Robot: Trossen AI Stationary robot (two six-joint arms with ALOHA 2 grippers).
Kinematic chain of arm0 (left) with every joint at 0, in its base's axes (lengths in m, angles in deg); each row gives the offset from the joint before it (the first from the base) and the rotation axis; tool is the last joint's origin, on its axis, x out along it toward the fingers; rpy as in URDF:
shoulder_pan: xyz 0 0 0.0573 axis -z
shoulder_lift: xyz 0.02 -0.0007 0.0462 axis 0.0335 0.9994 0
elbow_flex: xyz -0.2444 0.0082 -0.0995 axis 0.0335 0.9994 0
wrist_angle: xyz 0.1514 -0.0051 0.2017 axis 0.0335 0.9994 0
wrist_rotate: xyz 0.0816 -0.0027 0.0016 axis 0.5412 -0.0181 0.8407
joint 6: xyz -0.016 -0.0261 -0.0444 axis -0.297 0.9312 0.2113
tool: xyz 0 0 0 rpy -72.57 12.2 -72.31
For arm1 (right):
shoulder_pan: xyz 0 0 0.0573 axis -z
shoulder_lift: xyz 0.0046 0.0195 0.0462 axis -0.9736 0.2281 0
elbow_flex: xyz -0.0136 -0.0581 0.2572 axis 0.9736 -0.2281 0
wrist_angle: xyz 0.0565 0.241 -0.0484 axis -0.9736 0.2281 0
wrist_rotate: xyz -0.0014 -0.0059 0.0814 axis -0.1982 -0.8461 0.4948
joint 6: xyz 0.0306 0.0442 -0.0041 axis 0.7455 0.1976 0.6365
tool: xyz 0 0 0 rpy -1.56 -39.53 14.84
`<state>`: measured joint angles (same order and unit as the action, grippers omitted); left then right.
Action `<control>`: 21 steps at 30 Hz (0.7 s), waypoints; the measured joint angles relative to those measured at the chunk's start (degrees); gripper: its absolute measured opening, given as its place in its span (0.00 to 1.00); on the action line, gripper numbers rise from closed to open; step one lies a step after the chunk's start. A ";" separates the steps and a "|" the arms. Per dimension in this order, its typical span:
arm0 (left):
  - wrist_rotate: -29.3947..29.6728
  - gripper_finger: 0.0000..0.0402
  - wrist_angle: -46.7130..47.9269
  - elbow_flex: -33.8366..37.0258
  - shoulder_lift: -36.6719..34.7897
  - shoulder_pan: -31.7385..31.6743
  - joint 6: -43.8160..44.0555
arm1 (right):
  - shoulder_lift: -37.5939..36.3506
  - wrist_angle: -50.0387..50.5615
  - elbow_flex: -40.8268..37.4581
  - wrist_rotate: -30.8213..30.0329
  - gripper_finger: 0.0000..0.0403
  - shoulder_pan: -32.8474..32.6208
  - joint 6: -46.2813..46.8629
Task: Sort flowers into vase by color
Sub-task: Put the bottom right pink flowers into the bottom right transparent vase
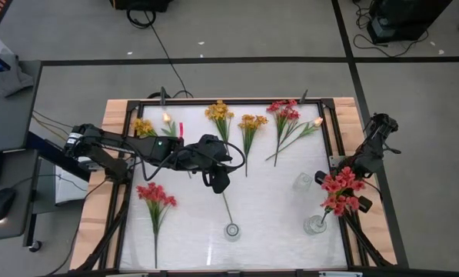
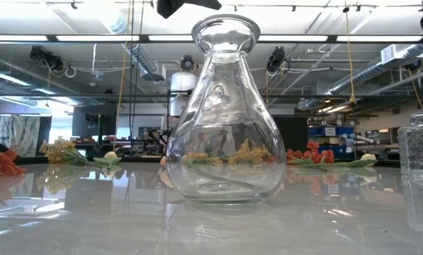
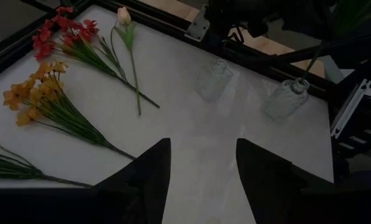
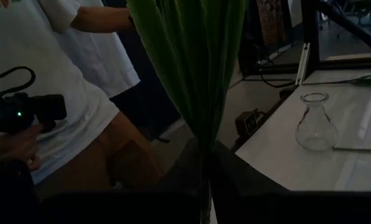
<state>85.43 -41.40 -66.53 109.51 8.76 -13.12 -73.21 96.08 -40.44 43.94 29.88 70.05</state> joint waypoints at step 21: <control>0.00 0.47 0.03 0.00 0.00 0.00 -0.01 | 2.30 -0.15 0.00 3.23 0.17 0.00 2.71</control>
<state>85.43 -41.36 -66.53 109.51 8.76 -13.13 -70.91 95.93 -40.44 47.18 29.88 72.77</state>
